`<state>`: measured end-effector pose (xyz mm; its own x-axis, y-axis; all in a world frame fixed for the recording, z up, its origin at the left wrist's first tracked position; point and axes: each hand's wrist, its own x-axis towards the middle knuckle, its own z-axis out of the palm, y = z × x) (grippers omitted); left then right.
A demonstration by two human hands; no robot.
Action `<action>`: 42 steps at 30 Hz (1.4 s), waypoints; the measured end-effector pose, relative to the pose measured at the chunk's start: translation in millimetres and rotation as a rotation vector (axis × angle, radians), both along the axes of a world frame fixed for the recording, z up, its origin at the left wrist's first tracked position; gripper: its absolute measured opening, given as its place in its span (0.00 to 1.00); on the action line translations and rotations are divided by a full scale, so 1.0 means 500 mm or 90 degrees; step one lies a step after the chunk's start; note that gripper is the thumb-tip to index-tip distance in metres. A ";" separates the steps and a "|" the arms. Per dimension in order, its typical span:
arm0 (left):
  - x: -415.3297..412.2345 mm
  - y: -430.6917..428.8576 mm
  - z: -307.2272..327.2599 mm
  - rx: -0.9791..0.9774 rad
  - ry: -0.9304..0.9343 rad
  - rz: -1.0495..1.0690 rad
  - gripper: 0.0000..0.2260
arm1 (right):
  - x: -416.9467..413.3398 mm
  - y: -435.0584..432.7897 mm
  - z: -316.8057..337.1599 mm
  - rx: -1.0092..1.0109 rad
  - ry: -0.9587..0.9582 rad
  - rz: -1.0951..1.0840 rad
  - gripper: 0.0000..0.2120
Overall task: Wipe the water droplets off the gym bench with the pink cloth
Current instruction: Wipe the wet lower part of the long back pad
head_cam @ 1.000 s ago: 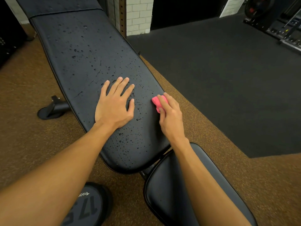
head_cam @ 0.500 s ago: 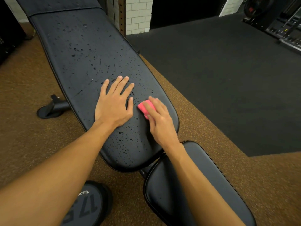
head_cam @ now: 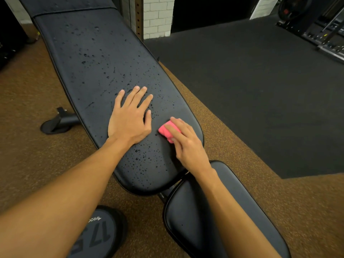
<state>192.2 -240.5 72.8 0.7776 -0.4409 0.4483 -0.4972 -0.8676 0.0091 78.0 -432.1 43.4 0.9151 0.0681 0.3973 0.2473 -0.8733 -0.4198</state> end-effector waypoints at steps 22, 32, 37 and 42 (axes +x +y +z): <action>-0.015 0.065 0.017 -0.076 0.001 0.014 0.23 | -0.015 -0.014 0.001 0.094 0.070 -0.173 0.22; -0.016 0.087 0.025 -0.072 -0.004 0.057 0.25 | 0.023 0.022 0.009 0.019 0.034 -0.030 0.21; -0.013 0.087 0.025 -0.071 -0.012 0.065 0.25 | 0.027 -0.034 0.005 0.067 0.026 -0.144 0.20; -0.014 0.087 0.021 -0.066 -0.018 0.069 0.24 | 0.104 0.002 0.025 0.107 0.023 -0.148 0.20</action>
<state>185.4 -197.1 83.4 0.8045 -0.3047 0.5099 -0.4015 -0.9116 0.0887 130.0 -431.3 56.1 0.9123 -0.2095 0.3520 0.0305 -0.8222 -0.5684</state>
